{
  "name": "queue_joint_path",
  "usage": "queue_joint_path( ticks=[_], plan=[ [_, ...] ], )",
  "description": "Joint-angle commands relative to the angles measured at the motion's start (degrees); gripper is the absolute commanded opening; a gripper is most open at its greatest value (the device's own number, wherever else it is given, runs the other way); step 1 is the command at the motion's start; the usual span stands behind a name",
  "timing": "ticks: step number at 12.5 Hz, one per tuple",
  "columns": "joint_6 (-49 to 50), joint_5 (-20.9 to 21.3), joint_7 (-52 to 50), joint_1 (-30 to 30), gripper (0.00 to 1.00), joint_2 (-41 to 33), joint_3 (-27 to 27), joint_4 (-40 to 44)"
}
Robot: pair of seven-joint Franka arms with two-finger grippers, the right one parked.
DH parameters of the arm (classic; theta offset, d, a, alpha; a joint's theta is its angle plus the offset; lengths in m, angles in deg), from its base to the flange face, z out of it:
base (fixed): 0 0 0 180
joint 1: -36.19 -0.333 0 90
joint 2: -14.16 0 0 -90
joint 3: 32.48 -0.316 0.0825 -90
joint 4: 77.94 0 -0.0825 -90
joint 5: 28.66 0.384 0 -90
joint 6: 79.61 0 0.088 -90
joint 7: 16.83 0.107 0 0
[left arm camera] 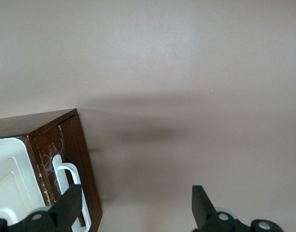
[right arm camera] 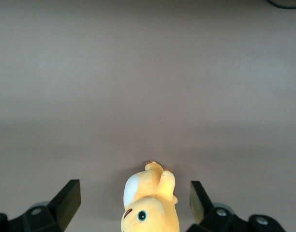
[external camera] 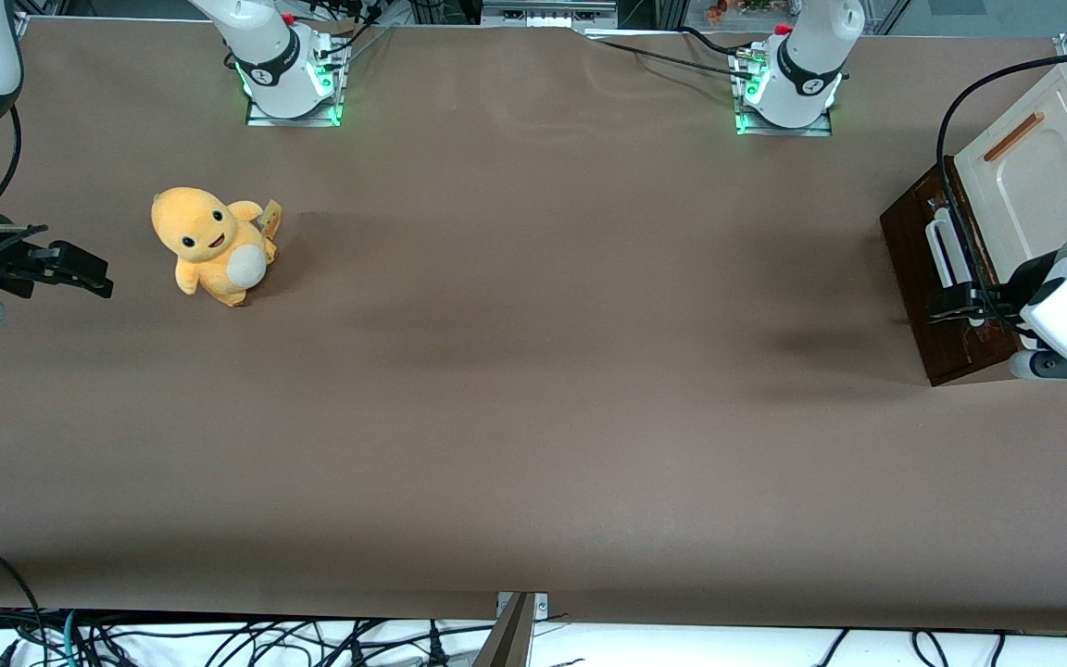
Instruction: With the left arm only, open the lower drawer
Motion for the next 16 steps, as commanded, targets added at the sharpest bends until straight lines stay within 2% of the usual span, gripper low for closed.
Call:
queue_joint_path(
  ticks=[1, 3, 5, 11, 15, 16],
  plan=[
    [1.09, -0.02, 0.59, -0.51, 1.00, -0.38, -0.14, 0.50],
    [3.01, 1.98, -0.11, 0.02, 1.00, -0.20, 0.03, 0.15],
    [4.43, 8.99, -0.29, 0.72, 1.00, -0.29, 0.65, 0.15],
    [7.25, 15.43, -2.57, 3.44, 1.00, -0.20, 0.65, -0.38],
    [10.58, 23.42, -9.23, 8.00, 1.00, 1.02, 0.65, -0.99],
    [10.76, 24.13, -10.74, 8.45, 1.00, 1.03, 0.56, -1.95]
  ],
)
